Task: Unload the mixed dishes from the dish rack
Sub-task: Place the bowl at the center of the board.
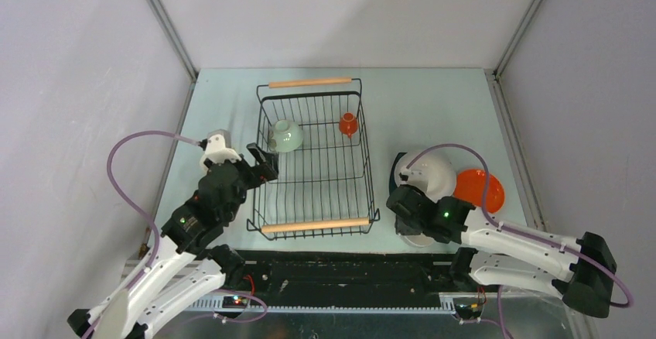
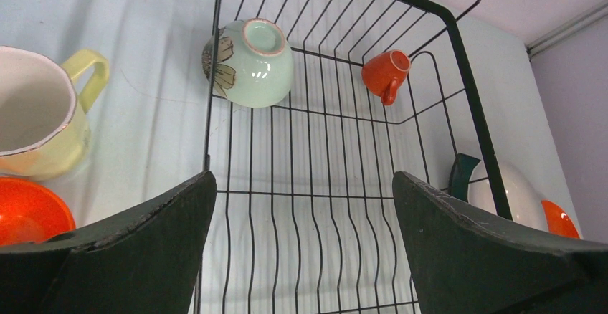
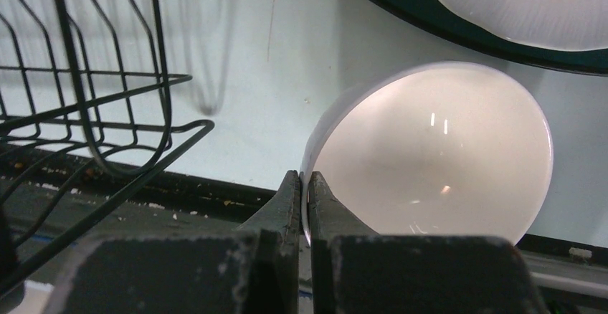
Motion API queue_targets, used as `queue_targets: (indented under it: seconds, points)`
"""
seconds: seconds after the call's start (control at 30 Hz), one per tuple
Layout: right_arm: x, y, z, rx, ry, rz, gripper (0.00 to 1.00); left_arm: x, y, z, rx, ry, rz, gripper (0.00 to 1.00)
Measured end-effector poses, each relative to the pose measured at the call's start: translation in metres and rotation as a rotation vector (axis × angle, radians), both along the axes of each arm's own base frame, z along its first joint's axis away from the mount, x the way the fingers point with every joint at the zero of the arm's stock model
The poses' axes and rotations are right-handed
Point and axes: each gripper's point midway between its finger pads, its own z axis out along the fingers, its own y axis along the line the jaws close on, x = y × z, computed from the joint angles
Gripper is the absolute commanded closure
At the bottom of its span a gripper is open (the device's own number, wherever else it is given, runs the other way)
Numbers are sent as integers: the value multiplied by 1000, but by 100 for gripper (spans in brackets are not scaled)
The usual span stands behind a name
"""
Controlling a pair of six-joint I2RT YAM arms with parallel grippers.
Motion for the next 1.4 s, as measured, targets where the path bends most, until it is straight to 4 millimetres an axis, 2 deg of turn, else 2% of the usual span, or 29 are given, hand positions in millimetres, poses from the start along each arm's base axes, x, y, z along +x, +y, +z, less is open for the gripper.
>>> queue_targets:
  seconds: [0.3, 0.8, 0.97, 1.17, 1.23, 1.33, 1.4]
  points:
    - [12, -4, -6, -15, -45, -83, 98, 0, 7, -2, 15, 0, 34, 0]
    - [21, -3, -6, -12, -80, -124, 75, 0, 7, -2, 15, 0, 33, 0]
    - [22, -1, -5, -3, -85, -127, 57, 0, 7, -2, 15, 0, 33, 0]
    - [23, -1, -1, 14, -97, -138, 39, 0, 7, -2, 15, 0, 33, 0]
    - [23, -1, 1, 22, -101, -138, 30, 0, 7, -2, 15, 0, 33, 0]
    - [24, 0, 3, 34, -105, -140, 4, 0, 7, -2, 14, 0, 33, 0]
    - [23, 0, 6, 44, -109, -140, 1, 0, 7, -2, 15, 0, 33, 0]
